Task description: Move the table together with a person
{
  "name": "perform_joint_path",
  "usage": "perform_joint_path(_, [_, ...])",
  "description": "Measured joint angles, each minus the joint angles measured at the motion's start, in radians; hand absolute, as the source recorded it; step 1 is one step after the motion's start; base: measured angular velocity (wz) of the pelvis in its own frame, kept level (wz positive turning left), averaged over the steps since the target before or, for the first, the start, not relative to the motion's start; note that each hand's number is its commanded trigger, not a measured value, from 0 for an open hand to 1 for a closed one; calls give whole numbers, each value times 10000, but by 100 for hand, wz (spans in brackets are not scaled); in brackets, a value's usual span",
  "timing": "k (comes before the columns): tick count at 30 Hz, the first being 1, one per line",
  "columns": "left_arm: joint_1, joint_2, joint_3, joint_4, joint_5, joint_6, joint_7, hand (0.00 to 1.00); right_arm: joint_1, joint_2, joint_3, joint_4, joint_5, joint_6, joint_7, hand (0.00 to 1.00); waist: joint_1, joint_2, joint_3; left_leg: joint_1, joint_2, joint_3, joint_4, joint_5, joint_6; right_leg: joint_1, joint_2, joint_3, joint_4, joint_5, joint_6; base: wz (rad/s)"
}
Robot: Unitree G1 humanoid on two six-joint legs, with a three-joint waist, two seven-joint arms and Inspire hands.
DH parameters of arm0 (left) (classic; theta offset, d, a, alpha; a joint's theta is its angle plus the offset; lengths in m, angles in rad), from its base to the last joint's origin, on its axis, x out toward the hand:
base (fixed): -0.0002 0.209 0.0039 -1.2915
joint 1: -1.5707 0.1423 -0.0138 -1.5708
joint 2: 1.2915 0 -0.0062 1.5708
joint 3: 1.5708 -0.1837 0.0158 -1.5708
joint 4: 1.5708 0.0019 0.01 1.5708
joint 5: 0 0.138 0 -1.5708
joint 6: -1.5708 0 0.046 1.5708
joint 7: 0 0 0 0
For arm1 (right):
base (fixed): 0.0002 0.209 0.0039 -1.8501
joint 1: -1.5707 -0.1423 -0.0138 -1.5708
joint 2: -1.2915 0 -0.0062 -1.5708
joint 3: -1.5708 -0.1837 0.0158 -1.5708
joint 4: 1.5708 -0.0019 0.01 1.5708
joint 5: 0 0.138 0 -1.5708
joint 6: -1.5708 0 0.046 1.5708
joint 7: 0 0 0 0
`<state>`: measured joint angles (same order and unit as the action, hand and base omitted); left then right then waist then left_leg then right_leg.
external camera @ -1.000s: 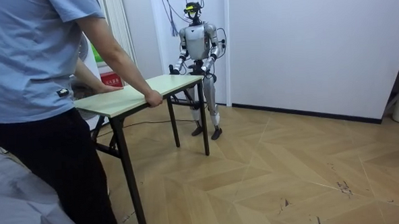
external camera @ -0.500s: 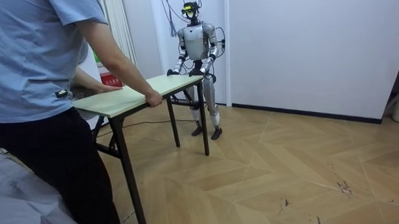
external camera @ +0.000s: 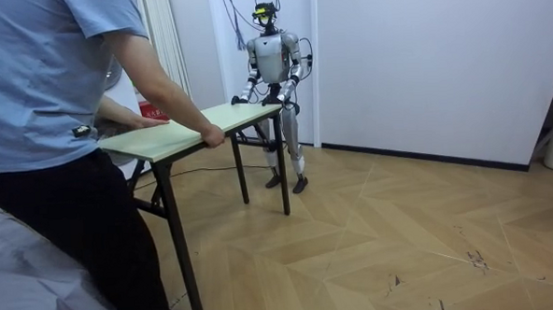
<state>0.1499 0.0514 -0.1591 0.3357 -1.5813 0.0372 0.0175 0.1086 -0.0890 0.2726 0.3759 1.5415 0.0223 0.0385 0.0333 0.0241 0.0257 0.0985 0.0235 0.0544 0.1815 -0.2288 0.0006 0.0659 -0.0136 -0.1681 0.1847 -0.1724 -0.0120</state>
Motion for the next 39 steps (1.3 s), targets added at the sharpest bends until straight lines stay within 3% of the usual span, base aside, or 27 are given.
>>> perform_joint_path(10, [518, -252, -9, -751, 244, -215, -16, 100, 489, 56, -9, -801, -100, -146, -62, 100, 7, 34, -84, 33, -1, -1, -2, 0, 0, 16, 0, 37, 5, 0, 0, 0])
perform_joint_path(20, [1394, -9, -349, -1542, 239, -589, -350, 100, 1203, 26, 334, -1493, -111, -310, 43, 100, 18, -14, -132, 164, 7, 122, -137, 0, 0, -9, 18, 55, 7, -2, 2, -6])
perform_joint_path(25, [1754, 25, -547, -1821, 379, -909, -699, 100, 1463, 34, 599, -1629, -121, -611, 373, 100, 17, -168, -186, -5, 11, 155, -135, 0, 0, -161, 19, 29, 10, -3, 3, -1])
perform_joint_path(27, [2018, 39, -772, -2054, 429, -1152, -779, 100, 1649, 26, 844, -1649, -149, -942, 602, 100, 27, -243, -223, 1, 16, 170, -130, 0, 0, -155, 26, 57, 11, -3, 3, 0])
perform_joint_path(34, [2301, 48, -1241, -2257, 219, -1691, -1085, 100, 1814, -52, 1218, -1845, -214, -1581, 1032, 100, 22, -327, -198, -178, 14, 174, -30, -1, -1, -246, 33, 220, 16, -3, 3, 2])
perform_joint_path(39, [2343, 249, -1526, -2355, 114, -1859, -1391, 100, 1930, -205, 1390, -1843, 102, -1729, 1512, 100, 55, -352, -179, -1092, 112, 127, 1257, -64, -107, -571, 28, 28, 276, -31, -45, 15])
